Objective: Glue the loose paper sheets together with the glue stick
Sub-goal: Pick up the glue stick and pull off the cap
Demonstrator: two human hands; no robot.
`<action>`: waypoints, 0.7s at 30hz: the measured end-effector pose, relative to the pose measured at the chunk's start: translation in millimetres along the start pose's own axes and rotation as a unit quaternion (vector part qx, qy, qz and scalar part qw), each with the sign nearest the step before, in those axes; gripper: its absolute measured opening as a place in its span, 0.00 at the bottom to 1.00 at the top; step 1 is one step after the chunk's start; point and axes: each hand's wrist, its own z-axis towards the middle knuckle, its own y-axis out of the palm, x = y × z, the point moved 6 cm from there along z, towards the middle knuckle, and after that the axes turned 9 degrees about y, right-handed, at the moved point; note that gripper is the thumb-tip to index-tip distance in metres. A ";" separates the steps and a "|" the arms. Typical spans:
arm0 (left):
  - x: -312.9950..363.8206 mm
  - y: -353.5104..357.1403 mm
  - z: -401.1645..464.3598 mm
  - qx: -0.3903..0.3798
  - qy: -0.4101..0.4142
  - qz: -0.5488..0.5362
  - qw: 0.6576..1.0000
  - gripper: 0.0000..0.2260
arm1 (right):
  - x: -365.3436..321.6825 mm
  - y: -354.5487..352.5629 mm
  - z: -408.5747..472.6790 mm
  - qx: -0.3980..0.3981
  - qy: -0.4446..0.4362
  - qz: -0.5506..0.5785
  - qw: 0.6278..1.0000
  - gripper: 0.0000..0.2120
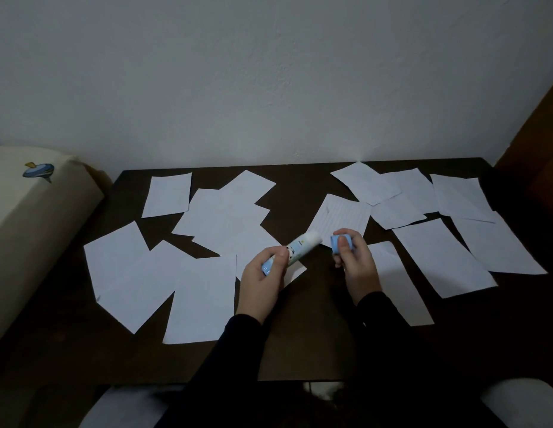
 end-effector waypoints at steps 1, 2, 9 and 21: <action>0.1 -0.1 0.2 0.002 0.001 -0.003 1.000 0.11 | -1.1 1.1 -0.4 0.004 0.001 -0.013 1.000 0.06; 0.5 0.2 0.4 0.002 0.000 -0.009 1.000 0.11 | -1.7 3.4 -0.1 0.004 0.003 -0.030 1.000 0.06; -5.0 -1.1 2.9 0.018 -0.026 -0.136 0.990 0.13 | -17.4 18.5 7.4 -0.003 0.065 -0.179 0.982 0.15; -10.2 -3.2 8.2 0.040 -0.028 -0.210 0.977 0.12 | -41.9 47.7 32.8 -0.015 0.092 -0.303 0.948 0.19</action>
